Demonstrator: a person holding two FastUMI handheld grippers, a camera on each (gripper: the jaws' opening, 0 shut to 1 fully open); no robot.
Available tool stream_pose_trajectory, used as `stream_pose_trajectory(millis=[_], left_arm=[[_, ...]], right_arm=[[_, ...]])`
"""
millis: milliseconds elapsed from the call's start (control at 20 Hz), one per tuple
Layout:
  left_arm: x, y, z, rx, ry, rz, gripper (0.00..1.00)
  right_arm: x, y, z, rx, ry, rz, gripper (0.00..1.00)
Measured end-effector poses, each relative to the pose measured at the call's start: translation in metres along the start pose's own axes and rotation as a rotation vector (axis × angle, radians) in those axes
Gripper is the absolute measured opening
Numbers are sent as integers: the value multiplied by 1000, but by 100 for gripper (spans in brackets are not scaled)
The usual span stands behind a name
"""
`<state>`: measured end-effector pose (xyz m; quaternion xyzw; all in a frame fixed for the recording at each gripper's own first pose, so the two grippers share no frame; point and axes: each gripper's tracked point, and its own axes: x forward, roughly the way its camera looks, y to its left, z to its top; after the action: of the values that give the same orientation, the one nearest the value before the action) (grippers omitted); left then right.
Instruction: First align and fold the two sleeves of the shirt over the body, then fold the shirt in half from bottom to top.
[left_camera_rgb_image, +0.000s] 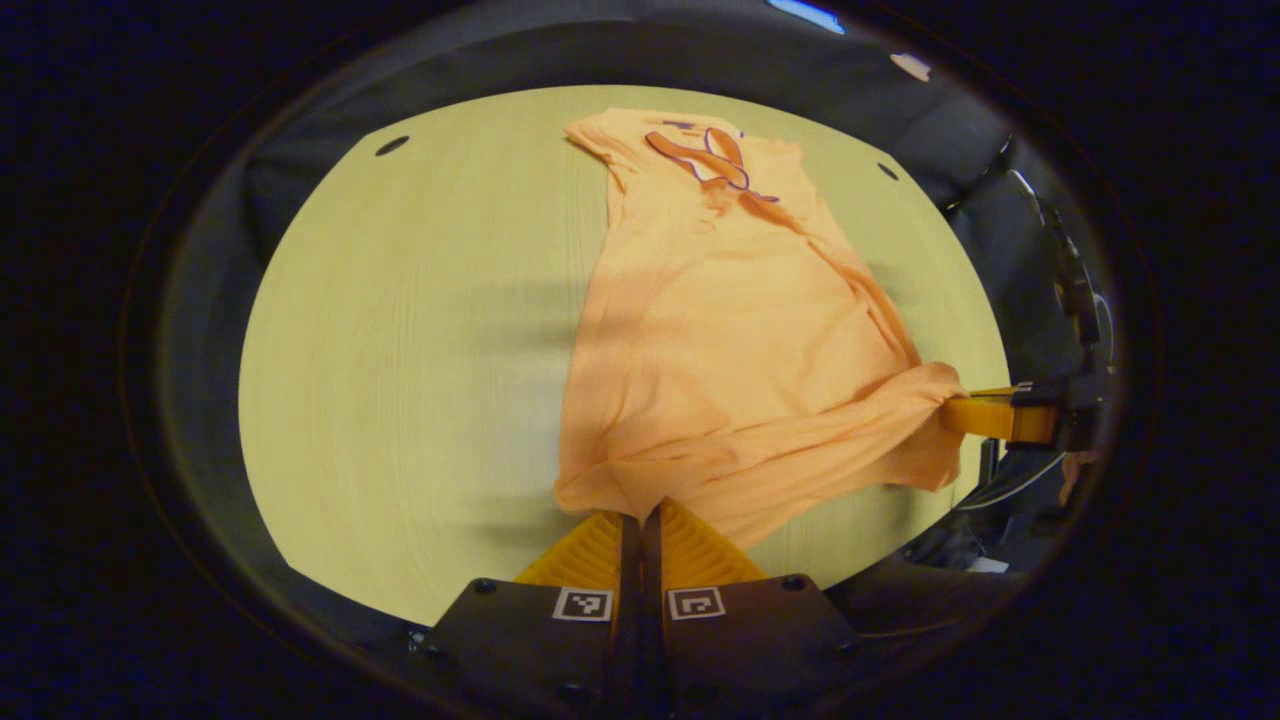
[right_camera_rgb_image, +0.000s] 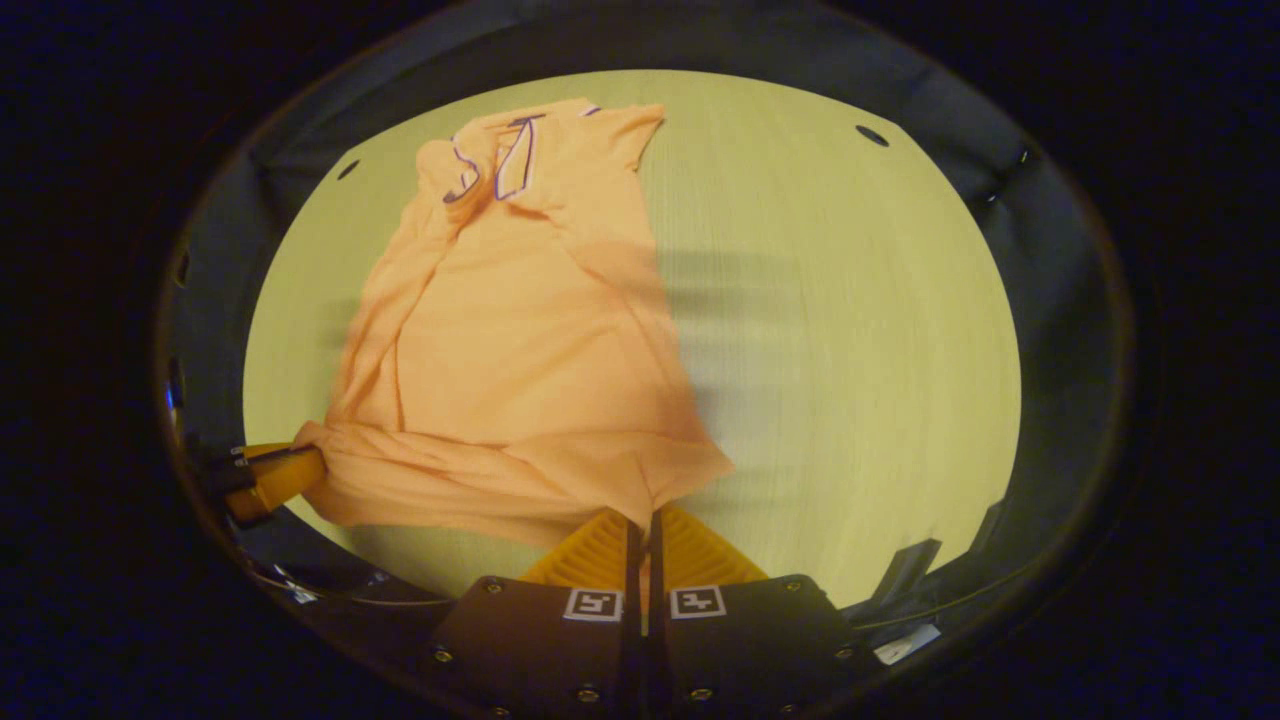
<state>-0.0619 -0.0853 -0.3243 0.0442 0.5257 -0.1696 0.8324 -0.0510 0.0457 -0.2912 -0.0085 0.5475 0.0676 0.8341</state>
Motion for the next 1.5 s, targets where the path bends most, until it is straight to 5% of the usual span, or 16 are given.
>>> stream_pose_trajectory(millis=[600,950,1500], left_arm=[[-28,8,189,50,-220,29,6],[-10,8,283,58,-295,42,6],[38,32,403,85,-484,168,6]], right_arm=[[-25,1,186,-1,-250,-15,4],[-19,-9,269,38,-337,-24,3],[16,-10,377,119,-531,-17,3]])
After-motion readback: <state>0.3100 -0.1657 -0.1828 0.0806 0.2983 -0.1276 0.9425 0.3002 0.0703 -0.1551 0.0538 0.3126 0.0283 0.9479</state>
